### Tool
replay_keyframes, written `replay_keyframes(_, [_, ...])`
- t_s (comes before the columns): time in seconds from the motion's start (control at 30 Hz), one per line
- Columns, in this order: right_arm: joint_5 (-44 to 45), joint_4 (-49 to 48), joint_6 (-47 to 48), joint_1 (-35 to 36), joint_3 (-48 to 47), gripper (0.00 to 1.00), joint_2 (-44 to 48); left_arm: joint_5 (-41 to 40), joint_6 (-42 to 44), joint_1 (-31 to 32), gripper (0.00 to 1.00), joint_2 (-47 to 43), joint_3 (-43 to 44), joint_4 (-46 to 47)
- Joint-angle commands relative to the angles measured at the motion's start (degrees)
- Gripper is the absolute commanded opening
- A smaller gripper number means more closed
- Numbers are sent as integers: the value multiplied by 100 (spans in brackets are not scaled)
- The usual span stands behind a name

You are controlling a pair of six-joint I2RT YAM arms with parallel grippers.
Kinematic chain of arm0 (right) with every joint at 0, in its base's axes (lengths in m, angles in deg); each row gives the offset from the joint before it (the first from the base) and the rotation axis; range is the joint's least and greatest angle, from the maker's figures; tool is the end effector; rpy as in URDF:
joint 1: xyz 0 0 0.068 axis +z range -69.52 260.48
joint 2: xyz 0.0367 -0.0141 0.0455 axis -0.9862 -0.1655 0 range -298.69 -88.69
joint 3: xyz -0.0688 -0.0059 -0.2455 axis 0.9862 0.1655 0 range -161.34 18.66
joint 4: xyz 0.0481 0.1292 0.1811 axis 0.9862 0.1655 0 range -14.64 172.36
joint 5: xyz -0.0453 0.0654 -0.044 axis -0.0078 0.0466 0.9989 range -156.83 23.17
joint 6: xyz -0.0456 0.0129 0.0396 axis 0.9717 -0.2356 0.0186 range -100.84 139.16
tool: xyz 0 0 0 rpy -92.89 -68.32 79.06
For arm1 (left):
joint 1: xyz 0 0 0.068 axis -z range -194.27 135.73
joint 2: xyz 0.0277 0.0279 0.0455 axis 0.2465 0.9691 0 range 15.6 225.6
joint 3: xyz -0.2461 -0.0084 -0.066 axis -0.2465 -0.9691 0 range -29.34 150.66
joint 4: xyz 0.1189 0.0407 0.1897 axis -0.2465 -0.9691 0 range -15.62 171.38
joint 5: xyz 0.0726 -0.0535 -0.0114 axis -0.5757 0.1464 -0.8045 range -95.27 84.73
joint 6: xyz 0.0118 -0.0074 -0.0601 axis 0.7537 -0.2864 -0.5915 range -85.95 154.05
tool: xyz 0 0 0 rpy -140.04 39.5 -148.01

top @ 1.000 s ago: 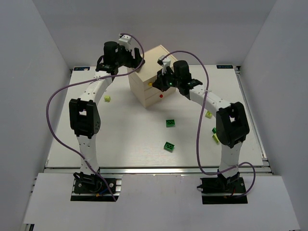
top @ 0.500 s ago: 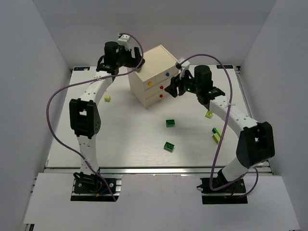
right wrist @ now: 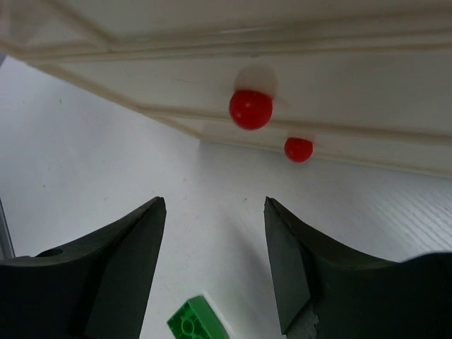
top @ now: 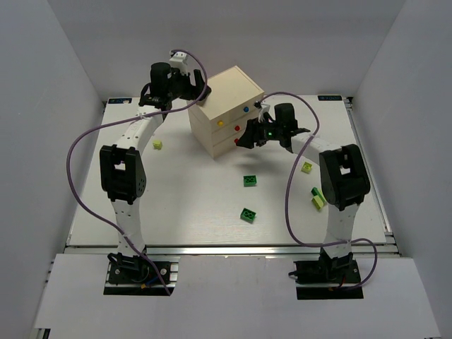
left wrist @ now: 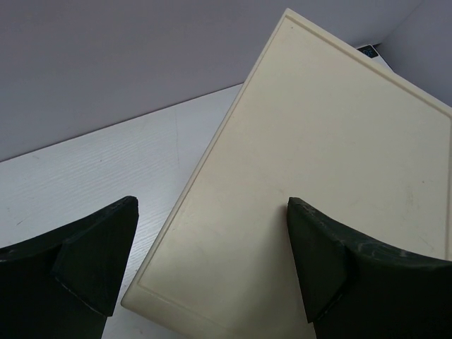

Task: Sort the legos into containers by color

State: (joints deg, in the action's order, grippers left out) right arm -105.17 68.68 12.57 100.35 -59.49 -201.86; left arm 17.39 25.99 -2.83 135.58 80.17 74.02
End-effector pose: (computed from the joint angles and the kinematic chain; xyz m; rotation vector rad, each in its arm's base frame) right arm 0.3842 0.1697 0.2163 -0.6581 1.9826 0.9719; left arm 0.4569 -0.1109 0.3114 0.3302 1.8728 -0.6038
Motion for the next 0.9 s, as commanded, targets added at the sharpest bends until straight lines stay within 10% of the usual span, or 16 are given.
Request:
replay_keyframes(0.0, [-191,-1053,-685,16,-385,64,-91,133,23,-37,95,-230,-167,-328])
replay_keyframes(0.87, [776,-2663,-2110,51,-394,42,-777,362,-56,-37,94,-195,-220,-293])
